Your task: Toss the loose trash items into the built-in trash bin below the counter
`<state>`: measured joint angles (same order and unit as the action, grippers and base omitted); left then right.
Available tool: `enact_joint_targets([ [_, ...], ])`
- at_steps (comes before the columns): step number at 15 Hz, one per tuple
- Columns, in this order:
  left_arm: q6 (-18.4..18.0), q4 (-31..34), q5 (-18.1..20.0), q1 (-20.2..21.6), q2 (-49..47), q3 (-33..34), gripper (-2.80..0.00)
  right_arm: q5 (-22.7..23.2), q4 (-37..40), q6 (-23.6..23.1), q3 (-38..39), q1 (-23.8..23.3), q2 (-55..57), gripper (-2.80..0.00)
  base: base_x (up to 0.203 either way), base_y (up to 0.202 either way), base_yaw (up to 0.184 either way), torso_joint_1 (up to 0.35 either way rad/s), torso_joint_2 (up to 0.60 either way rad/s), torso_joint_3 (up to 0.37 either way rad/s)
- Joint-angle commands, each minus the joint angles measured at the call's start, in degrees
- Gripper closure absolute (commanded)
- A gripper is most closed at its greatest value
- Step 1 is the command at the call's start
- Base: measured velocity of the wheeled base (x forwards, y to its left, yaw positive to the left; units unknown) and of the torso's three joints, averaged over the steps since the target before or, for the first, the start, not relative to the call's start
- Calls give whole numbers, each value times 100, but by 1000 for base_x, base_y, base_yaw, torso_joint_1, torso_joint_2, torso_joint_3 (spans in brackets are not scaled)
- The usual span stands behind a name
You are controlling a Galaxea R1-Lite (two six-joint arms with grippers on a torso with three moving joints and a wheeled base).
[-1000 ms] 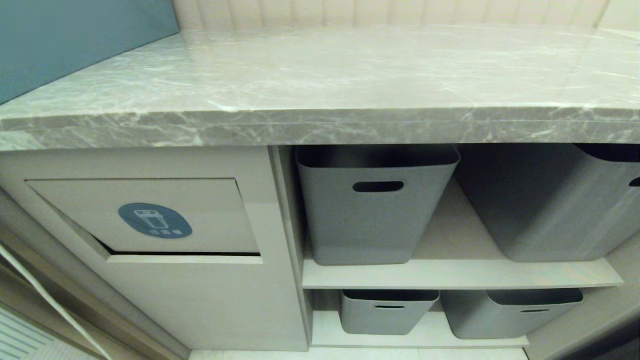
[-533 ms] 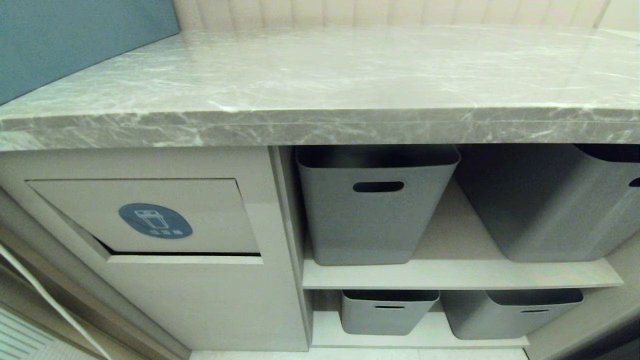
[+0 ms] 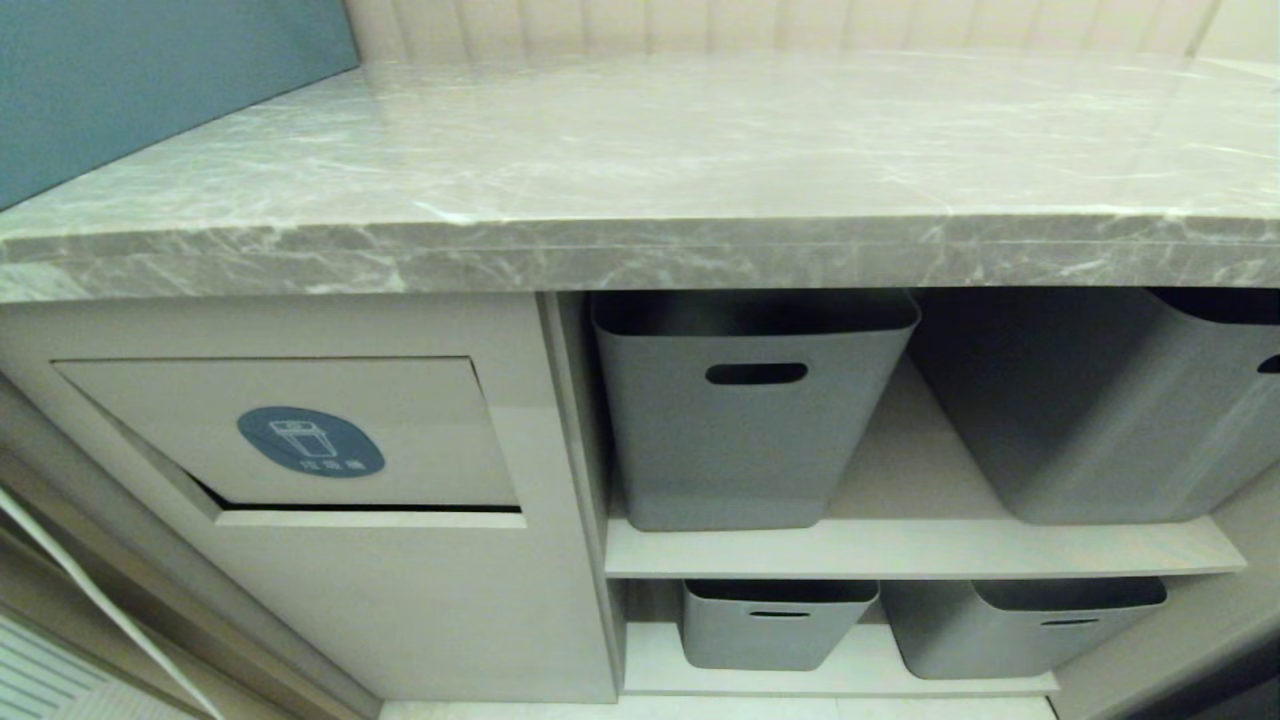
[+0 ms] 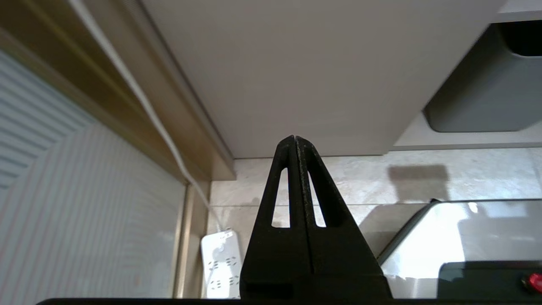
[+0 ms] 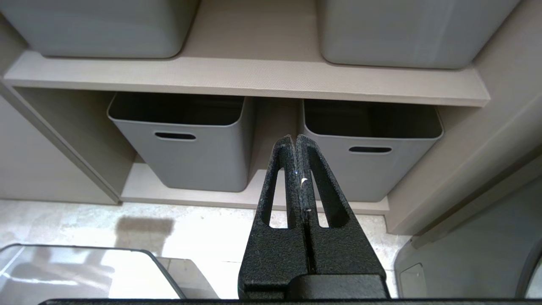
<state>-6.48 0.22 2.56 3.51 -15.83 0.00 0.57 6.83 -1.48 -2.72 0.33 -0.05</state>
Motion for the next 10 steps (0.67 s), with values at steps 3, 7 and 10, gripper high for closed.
enact_joint_targets([
  [3,10,6,-58,-554,406,0,0,22,3,-72,8,2,-4,0,0,0,0,0,0,0],
  [7,65,4,-149,-390,1680,0,0,22,3,-63,2,-7,-4,0,0,0,0,0,0,0],
  [10,94,4,-194,-351,1583,0,0,-12,3,-186,8,-7,-4,0,0,0,0,0,0,0],
])
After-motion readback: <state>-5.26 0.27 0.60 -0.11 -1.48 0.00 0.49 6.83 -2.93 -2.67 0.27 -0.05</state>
